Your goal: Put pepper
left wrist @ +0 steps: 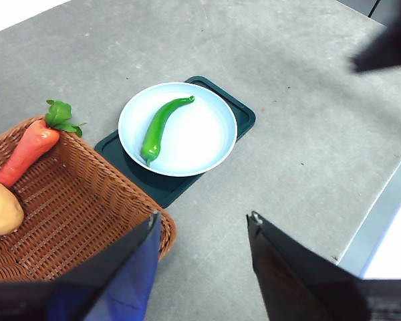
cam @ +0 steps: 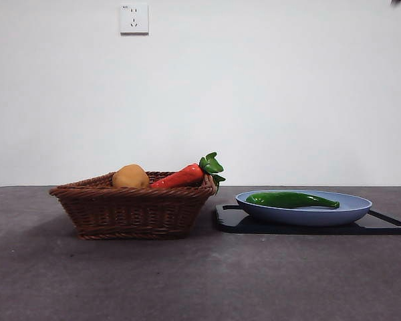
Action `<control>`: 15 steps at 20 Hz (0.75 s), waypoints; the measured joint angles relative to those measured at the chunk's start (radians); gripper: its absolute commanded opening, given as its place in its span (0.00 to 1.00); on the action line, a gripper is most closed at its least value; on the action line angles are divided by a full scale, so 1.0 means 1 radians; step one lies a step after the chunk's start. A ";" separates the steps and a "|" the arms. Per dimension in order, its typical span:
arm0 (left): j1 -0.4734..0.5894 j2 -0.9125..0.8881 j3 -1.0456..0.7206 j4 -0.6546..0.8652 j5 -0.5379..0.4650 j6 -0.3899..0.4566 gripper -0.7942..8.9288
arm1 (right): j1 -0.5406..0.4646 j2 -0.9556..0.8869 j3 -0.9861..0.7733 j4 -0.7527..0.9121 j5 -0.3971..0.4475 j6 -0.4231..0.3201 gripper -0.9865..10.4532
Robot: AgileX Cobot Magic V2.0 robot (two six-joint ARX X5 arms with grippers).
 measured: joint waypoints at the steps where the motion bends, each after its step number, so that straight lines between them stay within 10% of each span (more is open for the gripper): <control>1: 0.000 0.000 0.000 0.000 0.002 0.000 0.31 | 0.023 -0.045 0.000 -0.038 0.000 -0.002 0.25; 5: 0.000 0.000 0.000 -0.017 0.004 0.000 0.09 | 0.093 -0.162 0.000 -0.172 0.000 -0.025 0.09; 15: 0.000 0.000 0.000 0.011 0.004 0.000 0.09 | 0.105 -0.185 0.000 -0.176 0.004 -0.050 0.10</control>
